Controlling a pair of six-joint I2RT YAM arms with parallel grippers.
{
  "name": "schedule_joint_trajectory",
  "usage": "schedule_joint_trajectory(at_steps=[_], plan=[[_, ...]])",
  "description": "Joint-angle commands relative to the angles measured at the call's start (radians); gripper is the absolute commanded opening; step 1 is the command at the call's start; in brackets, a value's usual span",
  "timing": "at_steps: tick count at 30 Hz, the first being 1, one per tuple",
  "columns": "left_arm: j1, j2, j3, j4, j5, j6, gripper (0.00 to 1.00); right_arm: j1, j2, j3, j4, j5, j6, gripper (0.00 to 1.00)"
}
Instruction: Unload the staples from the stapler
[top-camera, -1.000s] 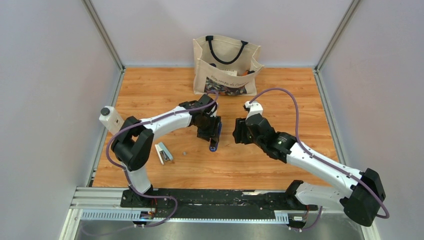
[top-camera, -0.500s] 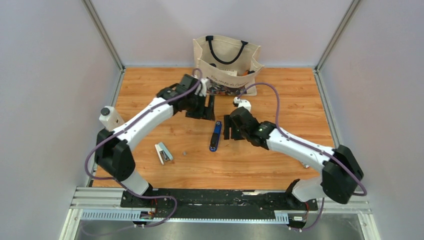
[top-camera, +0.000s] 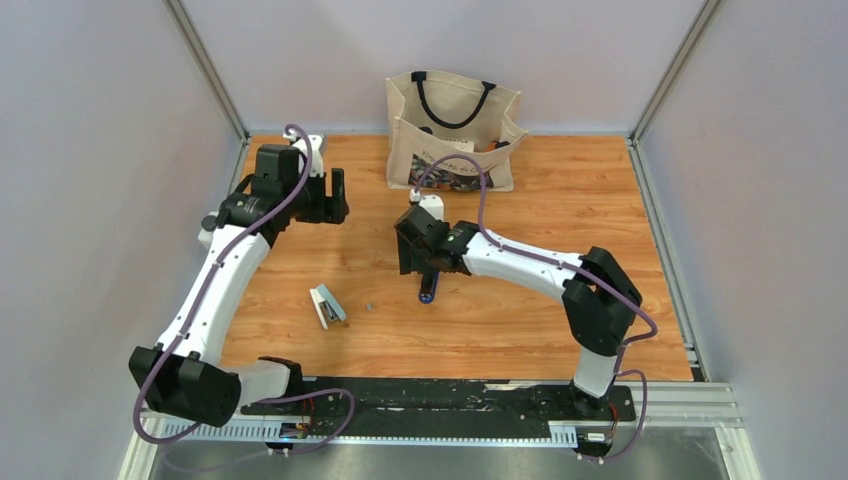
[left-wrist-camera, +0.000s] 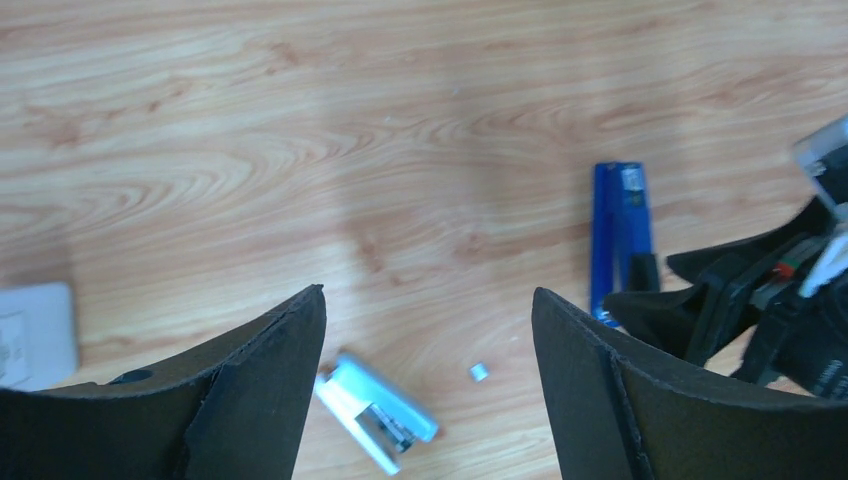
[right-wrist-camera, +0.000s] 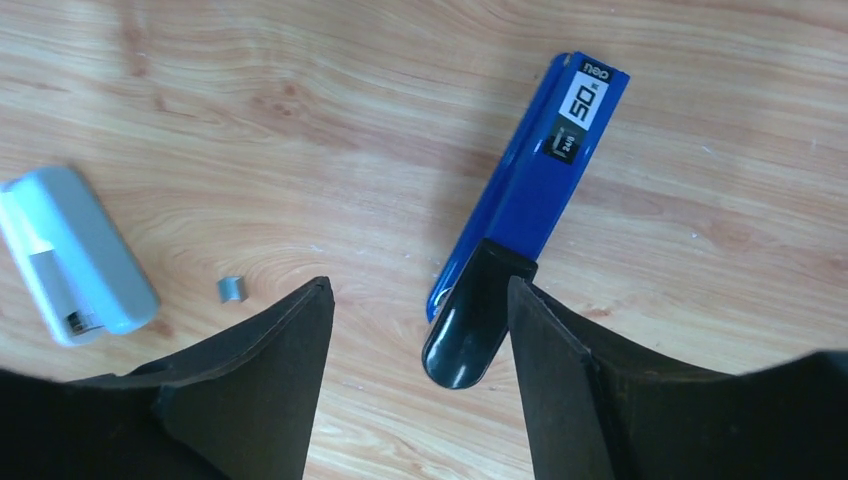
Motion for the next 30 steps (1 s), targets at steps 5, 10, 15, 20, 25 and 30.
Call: schedule_joint_trajectory(at_steps=[5, 10, 15, 20, 25, 30], plan=[[0.001, -0.051, -0.046, -0.07, -0.196, 0.144, 0.84, 0.039, 0.096, 0.111, -0.184, 0.17, 0.062, 0.65], [0.001, -0.096, -0.06, -0.051, -0.2, 0.158, 0.85, 0.062, 0.099, 0.119, -0.214, 0.213, 0.082, 0.66], [0.007, -0.056, -0.034, -0.065, -0.315, 0.145, 0.85, 0.062, 0.13, 0.117, -0.193, 0.205, 0.093, 0.63], [0.044, -0.036, -0.046, -0.11, -0.213, 0.156, 0.86, 0.062, 0.15, 0.092, -0.152, 0.173, 0.11, 0.56], [0.044, -0.117, -0.111, -0.067, -0.164, 0.168, 0.72, 0.059, 0.134, 0.067, -0.124, 0.178, 0.115, 0.4], [0.042, -0.1, -0.111, -0.091, -0.142, 0.19, 0.79, 0.044, 0.128, 0.078, -0.119, 0.162, 0.118, 0.15]])
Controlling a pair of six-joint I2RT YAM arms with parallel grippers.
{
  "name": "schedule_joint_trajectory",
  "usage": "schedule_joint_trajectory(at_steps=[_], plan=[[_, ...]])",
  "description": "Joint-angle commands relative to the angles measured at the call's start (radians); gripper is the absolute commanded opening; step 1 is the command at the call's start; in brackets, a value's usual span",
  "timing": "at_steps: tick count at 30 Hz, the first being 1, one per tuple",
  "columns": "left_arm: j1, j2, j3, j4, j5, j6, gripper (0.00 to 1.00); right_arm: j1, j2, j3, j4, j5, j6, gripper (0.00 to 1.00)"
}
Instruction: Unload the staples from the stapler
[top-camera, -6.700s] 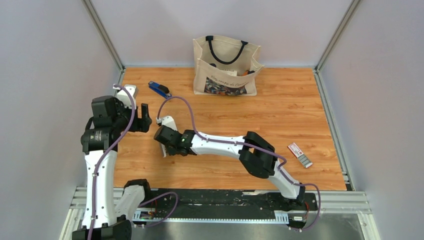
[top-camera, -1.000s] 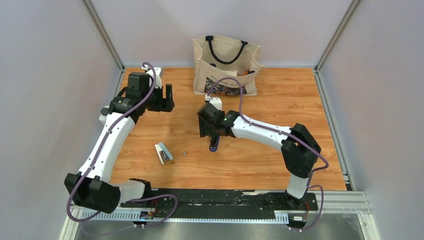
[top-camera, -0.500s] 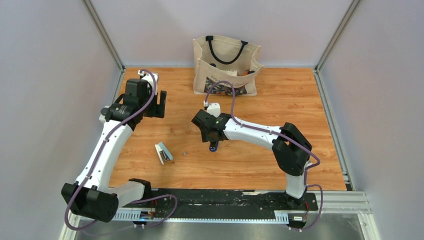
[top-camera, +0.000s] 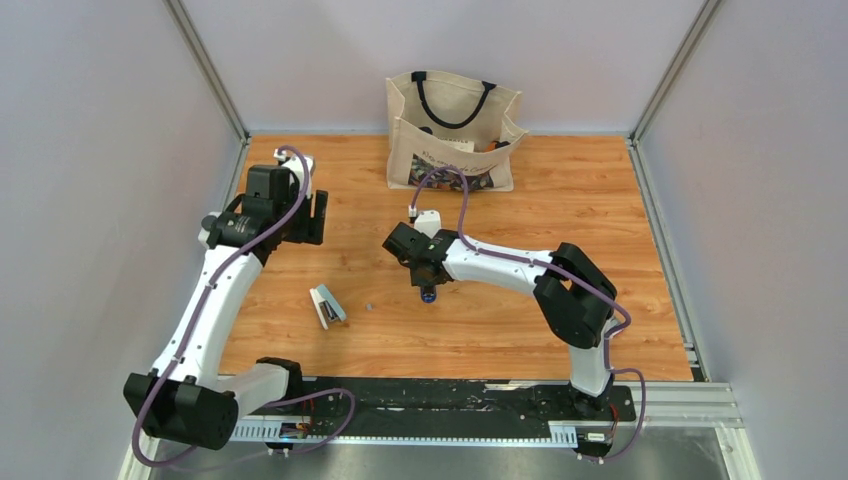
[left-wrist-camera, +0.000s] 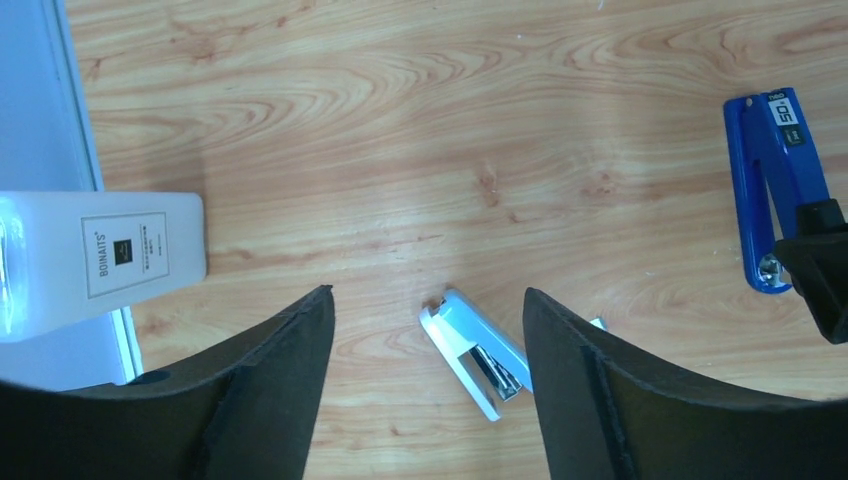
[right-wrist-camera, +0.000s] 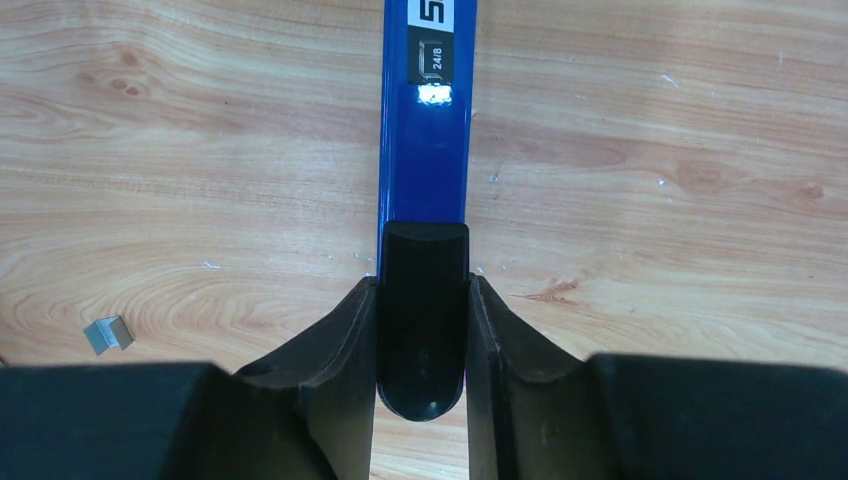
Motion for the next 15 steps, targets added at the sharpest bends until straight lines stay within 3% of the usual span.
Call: schedule_joint_trajectory(at_steps=[1, 4, 10, 15], plan=[[-0.006, -0.002, -0.015, 0.002, 0.054, 0.033, 0.82, -0.017, -0.021, 0.016, 0.041, -0.004, 0.015, 0.11], [-0.056, -0.009, -0.081, 0.03, 0.094, 0.063, 0.84, -0.019, -0.043, 0.024, 0.058, -0.017, 0.021, 0.01], [-0.105, -0.022, -0.178, 0.145, 0.327, 0.043, 0.84, -0.052, -0.155, -0.011, 0.119, -0.07, 0.117, 0.0], [-0.127, 0.104, -0.146, 0.15, 0.523, 0.04, 0.81, -0.074, -0.329, -0.192, 0.317, -0.119, 0.235, 0.0]])
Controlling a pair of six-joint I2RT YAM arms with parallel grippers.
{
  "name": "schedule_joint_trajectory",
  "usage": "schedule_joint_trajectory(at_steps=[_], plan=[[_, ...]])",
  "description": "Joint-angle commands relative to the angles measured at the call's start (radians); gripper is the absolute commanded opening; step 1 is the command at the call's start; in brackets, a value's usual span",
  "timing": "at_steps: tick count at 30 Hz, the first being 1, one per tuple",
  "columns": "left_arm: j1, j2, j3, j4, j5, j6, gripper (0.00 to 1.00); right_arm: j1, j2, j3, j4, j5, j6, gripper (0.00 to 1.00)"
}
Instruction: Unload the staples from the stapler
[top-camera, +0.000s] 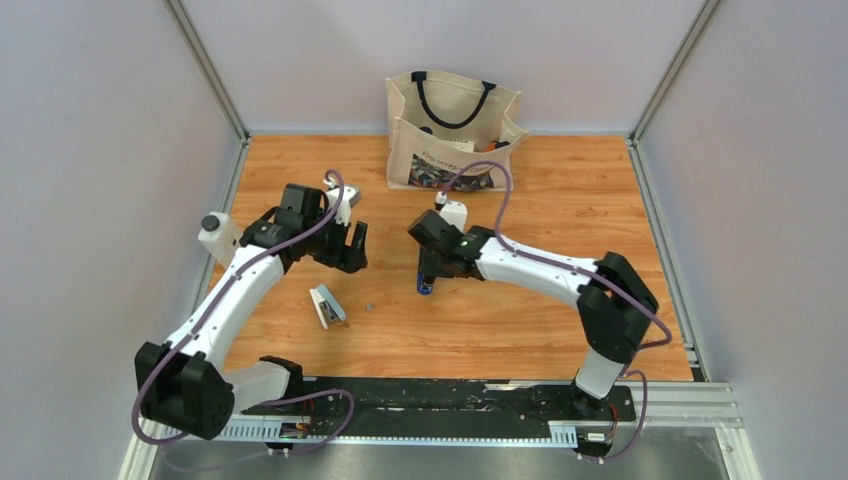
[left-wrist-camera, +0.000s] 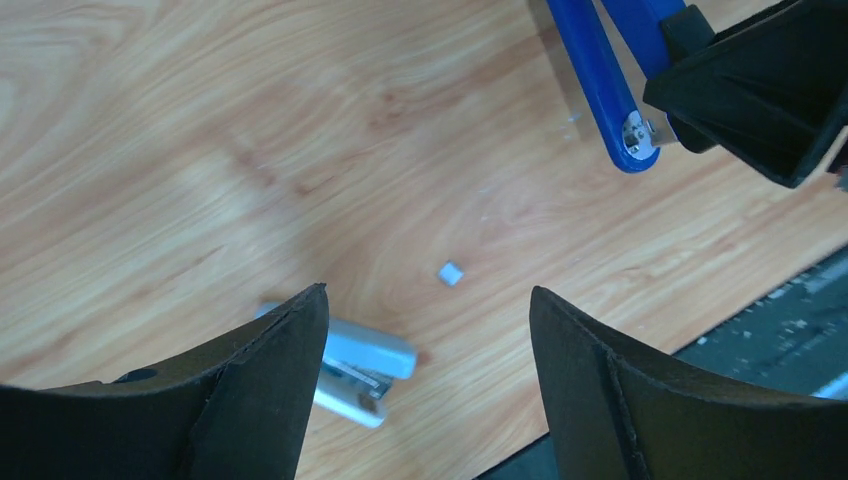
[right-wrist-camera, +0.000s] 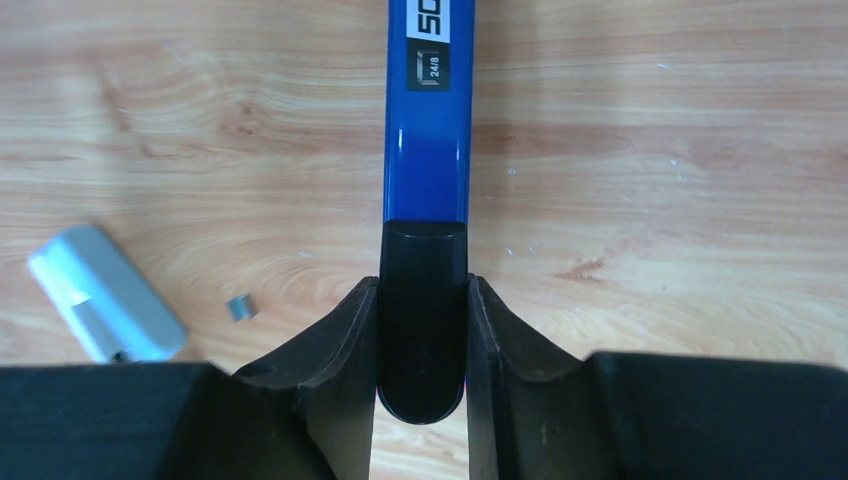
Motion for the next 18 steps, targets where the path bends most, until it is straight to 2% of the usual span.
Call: schedule_joint_trajectory(at_steps=[1, 9, 15, 18], plan=[[-0.014, 0.094, 0.038, 0.083, 0.247, 0.007, 0.81, -0.018, -0.208, -0.113, 0.239, -0.023, 0.14, 0.0], [-0.032, 0.186, 0.026, 0.166, 0.498, -0.03, 0.82, -0.029, -0.36, -0.34, 0.577, -0.081, 0.238, 0.0], [-0.074, 0.193, 0.028, 0.183, 0.567, 0.001, 0.82, -0.029, -0.393, -0.397, 0.695, -0.097, 0.293, 0.0], [-0.115, 0.212, 0.031, 0.145, 0.569, 0.07, 0.77, -0.027, -0.402, -0.417, 0.738, -0.104, 0.312, 0.0]])
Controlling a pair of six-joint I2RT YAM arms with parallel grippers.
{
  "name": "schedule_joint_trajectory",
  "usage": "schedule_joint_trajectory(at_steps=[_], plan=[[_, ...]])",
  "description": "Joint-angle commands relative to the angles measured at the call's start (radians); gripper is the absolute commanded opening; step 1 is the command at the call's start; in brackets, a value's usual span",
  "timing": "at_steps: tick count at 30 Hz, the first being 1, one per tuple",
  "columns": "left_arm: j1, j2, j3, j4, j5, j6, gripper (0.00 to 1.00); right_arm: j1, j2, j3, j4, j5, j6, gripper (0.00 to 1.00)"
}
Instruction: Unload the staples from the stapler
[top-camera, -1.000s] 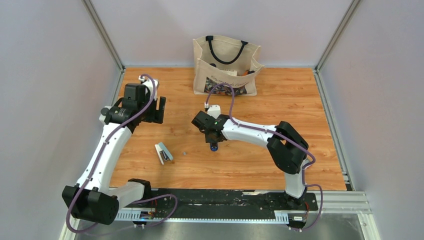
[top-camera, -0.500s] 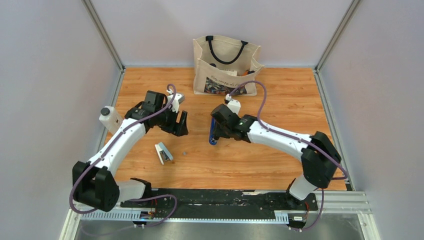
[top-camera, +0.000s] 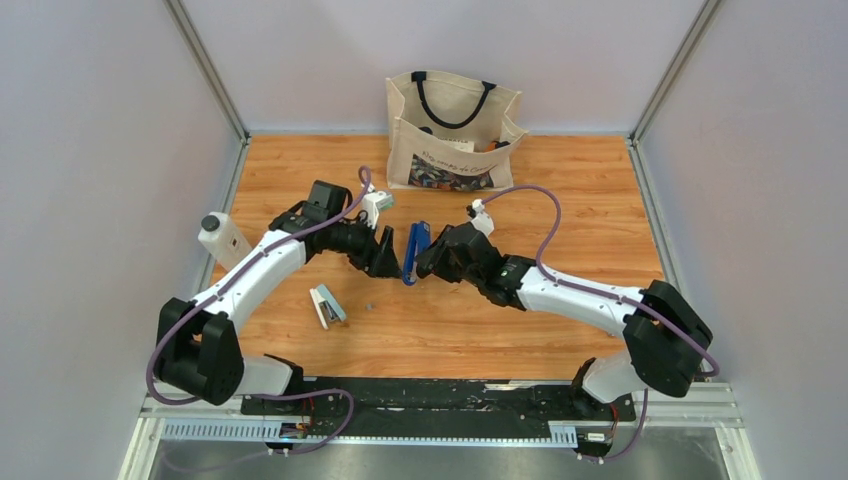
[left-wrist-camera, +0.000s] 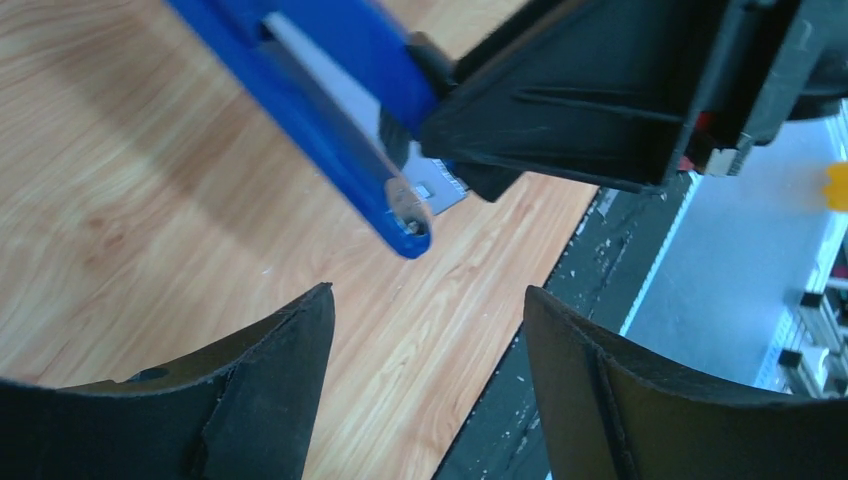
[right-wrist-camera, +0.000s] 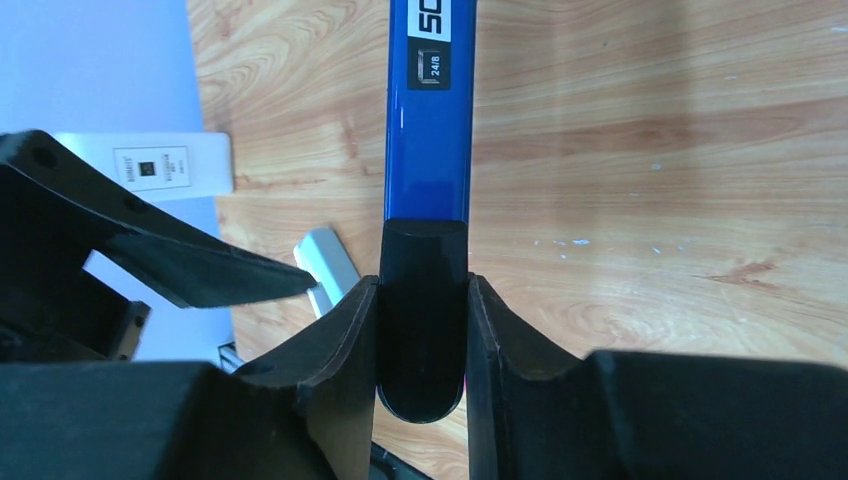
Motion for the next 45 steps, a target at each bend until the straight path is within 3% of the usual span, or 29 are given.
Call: schedule_joint_trajectory(at_steps=[1, 3, 4, 19, 26, 32, 41, 45], plan=[[-0.05, 0.028, 0.023, -0.008, 0.078, 0.083, 0.72, -0.003, -0.077, -0.003, 0.226, -0.007, 0.069, 0.0], [-0.055, 0.046, 0.025, -0.008, 0.064, 0.089, 0.61, -0.002, -0.083, -0.009, 0.241, -0.015, 0.075, 0.0], [-0.055, 0.049, 0.02, -0.008, 0.057, 0.097, 0.6, -0.003, -0.086, -0.009, 0.241, -0.019, 0.076, 0.0], [-0.069, 0.049, 0.023, 0.027, 0.012, 0.122, 0.57, 0.0, -0.096, -0.06, 0.293, -0.093, 0.099, 0.0], [-0.09, 0.059, 0.035, -0.006, -0.04, 0.188, 0.4, -0.002, -0.105, -0.081, 0.321, -0.108, 0.105, 0.0], [-0.112, 0.057, 0.057, -0.034, -0.083, 0.203, 0.31, -0.003, -0.113, -0.084, 0.319, -0.121, 0.092, 0.0], [-0.122, 0.028, 0.104, -0.049, -0.169, 0.272, 0.31, -0.005, -0.129, -0.103, 0.267, -0.156, 0.006, 0.0], [-0.139, 0.026, 0.118, -0.033, -0.294, 0.324, 0.31, -0.009, -0.142, -0.107, 0.218, -0.17, -0.092, 0.0]])
